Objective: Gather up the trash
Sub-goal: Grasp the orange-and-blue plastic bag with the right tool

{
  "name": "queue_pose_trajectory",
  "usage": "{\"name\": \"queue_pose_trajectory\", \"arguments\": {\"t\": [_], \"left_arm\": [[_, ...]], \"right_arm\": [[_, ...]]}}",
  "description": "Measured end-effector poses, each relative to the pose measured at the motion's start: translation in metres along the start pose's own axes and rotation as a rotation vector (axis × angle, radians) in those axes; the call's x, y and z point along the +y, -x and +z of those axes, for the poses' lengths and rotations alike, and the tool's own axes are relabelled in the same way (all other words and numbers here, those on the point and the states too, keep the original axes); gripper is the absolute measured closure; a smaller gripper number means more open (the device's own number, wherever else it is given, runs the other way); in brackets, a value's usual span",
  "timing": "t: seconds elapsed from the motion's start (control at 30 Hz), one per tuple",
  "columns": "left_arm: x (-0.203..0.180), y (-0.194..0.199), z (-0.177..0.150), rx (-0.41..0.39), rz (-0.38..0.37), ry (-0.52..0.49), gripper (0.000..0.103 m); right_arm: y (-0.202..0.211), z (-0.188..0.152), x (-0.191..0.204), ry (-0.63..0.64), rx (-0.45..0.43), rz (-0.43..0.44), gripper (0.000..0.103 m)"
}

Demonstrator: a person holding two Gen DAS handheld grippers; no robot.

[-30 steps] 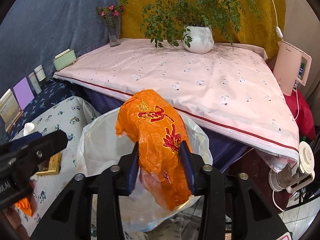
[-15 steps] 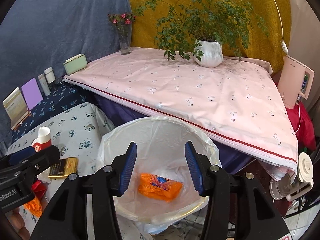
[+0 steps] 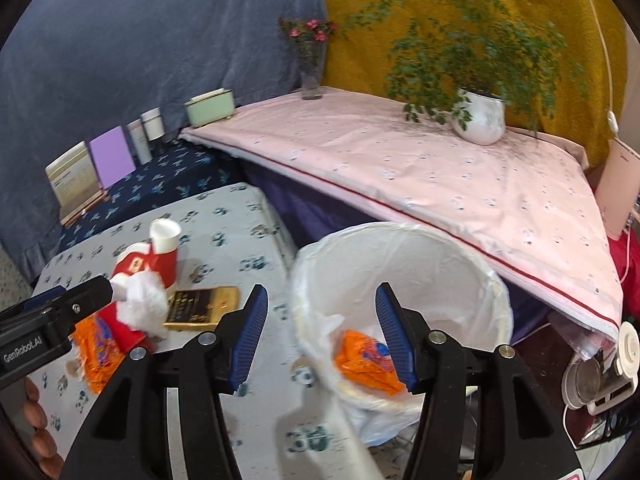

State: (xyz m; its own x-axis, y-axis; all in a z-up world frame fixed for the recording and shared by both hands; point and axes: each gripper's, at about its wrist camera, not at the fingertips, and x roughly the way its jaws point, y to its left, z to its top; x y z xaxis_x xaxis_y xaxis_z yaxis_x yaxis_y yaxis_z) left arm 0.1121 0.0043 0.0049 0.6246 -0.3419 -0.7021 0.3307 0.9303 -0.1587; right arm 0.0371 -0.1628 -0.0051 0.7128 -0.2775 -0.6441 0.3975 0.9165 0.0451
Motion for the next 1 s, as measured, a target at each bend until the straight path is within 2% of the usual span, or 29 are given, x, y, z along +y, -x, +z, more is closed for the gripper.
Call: {"name": "queue_pose_trajectory", "arguments": {"t": [0.43, 1.0], "left_arm": [[0.092, 0.023, -0.021, 0.009, 0.139, 0.110, 0.019], [0.170, 0.030, -0.049, 0.039, 0.215, 0.237, 0.019]], "right_arm": [[0.001, -0.026, 0.089, 0.127, 0.066, 0.149, 0.048], [-0.025, -0.051, 0.159, 0.207, 0.179, 0.249, 0.048]]}}
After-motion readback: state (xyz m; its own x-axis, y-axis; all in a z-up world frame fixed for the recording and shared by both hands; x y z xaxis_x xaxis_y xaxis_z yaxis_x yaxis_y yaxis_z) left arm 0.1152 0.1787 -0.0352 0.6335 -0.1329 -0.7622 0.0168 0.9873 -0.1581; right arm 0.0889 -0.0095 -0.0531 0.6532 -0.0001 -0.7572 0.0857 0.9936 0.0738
